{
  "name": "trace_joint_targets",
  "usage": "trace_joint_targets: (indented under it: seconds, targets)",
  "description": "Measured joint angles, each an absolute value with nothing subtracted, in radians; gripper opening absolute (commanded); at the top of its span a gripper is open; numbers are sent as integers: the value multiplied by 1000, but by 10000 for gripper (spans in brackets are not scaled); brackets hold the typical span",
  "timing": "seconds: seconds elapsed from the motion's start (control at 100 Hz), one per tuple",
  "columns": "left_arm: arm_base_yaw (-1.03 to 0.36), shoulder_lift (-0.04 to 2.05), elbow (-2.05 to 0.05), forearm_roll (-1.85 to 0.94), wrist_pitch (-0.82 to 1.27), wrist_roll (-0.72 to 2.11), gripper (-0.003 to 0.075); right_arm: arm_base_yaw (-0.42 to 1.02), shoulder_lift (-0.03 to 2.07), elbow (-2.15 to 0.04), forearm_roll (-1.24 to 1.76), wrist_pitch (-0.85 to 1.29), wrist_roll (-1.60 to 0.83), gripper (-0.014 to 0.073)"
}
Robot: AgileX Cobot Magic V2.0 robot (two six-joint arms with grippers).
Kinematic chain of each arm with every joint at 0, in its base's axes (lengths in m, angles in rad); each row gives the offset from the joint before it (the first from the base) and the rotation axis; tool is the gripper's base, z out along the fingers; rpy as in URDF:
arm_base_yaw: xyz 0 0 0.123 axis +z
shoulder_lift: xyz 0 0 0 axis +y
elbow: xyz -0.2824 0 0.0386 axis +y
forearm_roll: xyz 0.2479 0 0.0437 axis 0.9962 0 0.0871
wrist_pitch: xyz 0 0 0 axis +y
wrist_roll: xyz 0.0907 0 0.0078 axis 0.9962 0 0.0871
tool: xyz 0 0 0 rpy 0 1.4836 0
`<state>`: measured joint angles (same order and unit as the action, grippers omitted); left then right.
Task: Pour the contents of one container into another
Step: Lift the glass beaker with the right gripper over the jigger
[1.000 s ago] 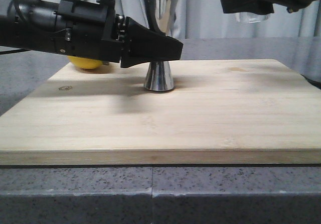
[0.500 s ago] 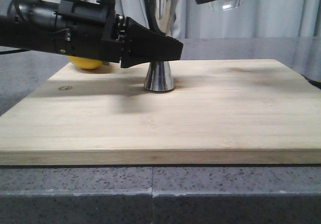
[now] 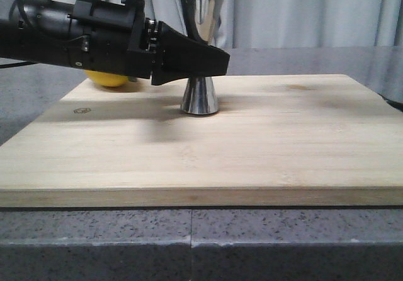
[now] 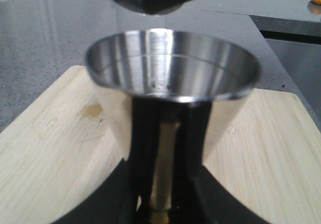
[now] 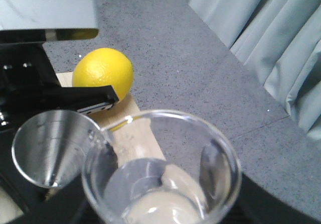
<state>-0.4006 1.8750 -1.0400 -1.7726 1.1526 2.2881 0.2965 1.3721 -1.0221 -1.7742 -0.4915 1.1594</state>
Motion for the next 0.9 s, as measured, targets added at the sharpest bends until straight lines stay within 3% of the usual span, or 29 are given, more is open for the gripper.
trace_joint_targets:
  seconds: [0.9]
  targets:
    - [-401, 1875, -1040, -1773, 1153, 2288, 70, 340, 1416, -1069, -1844, -438, 1057, 269]
